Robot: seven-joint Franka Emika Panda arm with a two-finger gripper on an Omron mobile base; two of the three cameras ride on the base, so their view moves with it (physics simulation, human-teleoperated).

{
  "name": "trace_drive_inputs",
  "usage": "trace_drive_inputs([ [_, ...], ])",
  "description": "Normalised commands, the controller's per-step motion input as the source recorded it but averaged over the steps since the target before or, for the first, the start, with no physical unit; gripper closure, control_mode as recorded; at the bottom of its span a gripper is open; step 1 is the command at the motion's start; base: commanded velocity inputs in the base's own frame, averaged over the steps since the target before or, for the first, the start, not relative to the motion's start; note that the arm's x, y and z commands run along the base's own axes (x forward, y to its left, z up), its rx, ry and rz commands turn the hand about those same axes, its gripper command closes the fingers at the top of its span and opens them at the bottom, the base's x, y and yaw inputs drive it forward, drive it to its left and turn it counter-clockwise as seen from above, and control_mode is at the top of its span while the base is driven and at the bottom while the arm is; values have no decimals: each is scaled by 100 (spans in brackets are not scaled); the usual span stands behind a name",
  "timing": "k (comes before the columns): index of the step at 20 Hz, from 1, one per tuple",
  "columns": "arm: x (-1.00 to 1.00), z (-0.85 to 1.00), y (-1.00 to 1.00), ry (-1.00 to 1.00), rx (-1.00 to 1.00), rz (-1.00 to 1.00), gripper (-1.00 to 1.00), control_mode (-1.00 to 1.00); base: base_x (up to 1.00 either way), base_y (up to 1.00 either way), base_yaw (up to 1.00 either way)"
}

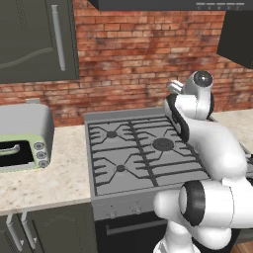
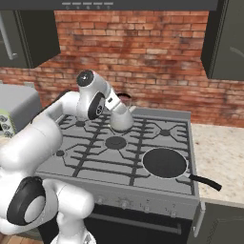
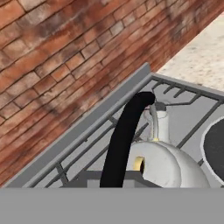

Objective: Pick the kettle from the counter and place it on a stove burner. Then turn the burner on.

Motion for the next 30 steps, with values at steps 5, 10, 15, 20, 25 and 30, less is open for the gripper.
trace_drive_inputs([
  [5,0,0,1,1,0,0,100,-100,0,0,0],
  [10,0,-1,4,0,0,0,100,-100,0,0,0],
  [15,0,-13,46,11,0,2,100,-100,0,0,0],
  [20,0,-12,86,21,0,3,100,-100,0,0,0],
  [25,2,-3,100,24,0,1,100,-100,0,0,0],
  [30,0,0,74,18,1,1,100,-100,0,0,0],
])
